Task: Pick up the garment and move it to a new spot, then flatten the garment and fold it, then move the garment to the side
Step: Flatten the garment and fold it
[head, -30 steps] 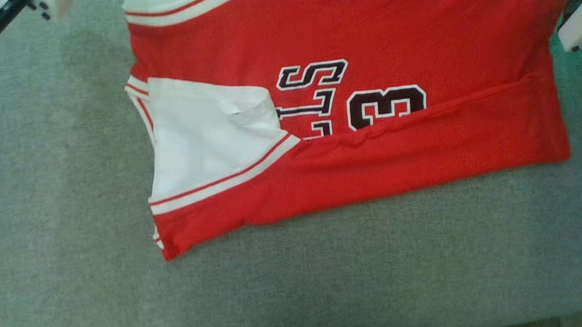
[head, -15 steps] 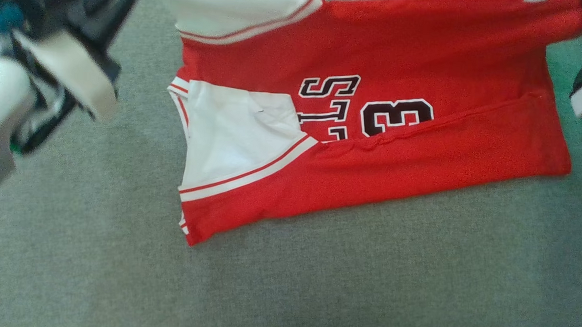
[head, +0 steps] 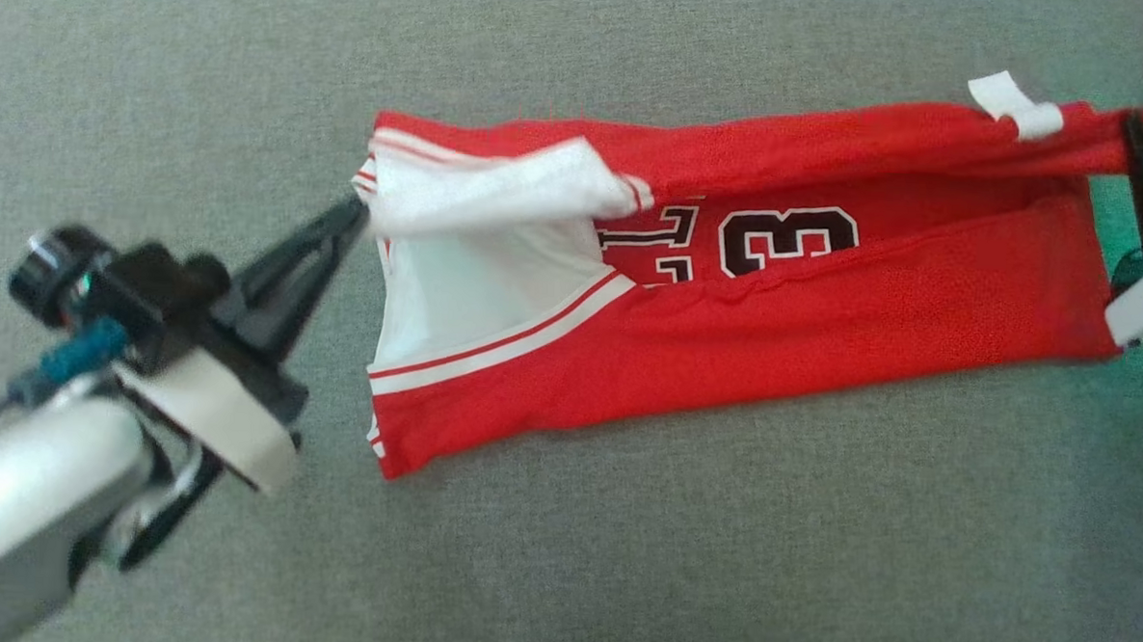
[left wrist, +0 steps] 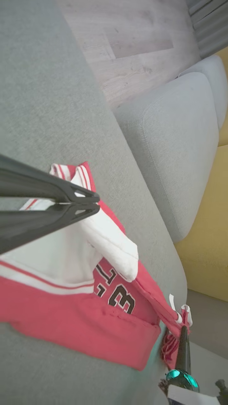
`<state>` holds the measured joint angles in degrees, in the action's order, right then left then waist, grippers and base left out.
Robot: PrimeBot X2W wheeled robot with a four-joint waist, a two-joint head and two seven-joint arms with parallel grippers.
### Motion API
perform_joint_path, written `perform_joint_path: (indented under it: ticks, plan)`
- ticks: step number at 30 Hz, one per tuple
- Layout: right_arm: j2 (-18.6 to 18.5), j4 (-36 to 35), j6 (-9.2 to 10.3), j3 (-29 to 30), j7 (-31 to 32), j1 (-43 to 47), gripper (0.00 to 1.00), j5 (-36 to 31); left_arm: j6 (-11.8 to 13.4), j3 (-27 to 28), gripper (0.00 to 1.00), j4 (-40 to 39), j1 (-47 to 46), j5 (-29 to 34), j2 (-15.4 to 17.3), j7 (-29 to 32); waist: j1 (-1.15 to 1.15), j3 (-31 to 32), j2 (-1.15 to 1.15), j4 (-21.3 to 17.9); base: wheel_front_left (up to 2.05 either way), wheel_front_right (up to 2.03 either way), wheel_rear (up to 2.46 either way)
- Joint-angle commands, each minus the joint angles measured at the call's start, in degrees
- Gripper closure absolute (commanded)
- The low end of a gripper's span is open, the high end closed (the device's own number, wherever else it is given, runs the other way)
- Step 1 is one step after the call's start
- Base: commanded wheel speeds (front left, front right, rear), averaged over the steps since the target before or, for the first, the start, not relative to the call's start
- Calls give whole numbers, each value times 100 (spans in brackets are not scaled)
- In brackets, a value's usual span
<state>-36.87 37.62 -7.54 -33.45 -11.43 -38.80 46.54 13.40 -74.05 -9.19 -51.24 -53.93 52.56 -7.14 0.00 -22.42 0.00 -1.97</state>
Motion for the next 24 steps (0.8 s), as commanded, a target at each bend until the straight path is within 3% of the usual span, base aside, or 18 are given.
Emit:
perform_joint_path:
  ticks: [1,8,12,19,20,21,22,23,24]
  plan:
    - [-211,-119,5,50,-70,190,100,-69,82,260,100,-155,-17,-34,282,-87,0,7,0,1,0,0,0]
    - [-135,-340,5,565,-129,798,100,-368,529,204,100,-565,697,-141,233,-384,0,19,0,35,0,0,0]
    - [-73,-512,5,848,-128,1072,100,-481,612,192,100,-618,849,-153,176,-443,0,15,0,53,0,0,0]
    - [160,-658,5,1221,45,1406,79,-732,656,180,100,-561,1157,-320,12,-524,0,35,0,24,0,0,0]
    - [199,-657,5,1270,68,1440,67,-768,673,189,100,-539,1211,-354,-35,-552,0,34,0,18,0,0,0]
    - [237,-653,5,1318,85,1470,43,-805,686,200,100,-510,1264,-382,-93,-582,0,33,0,16,0,0,0]
    - [275,-642,5,1374,94,1497,0,-845,692,205,100,-468,1312,-396,-159,-609,0,32,0,18,0,0,0]
    - [317,-625,5,1431,98,1521,0,-888,695,222,68,-413,1359,-418,-237,-637,0,35,0,22,0,0,0]
    - [364,-607,5,1491,93,1543,0,-933,705,263,0,-343,1405,-439,-323,-669,0,41,0,25,0,0,0]
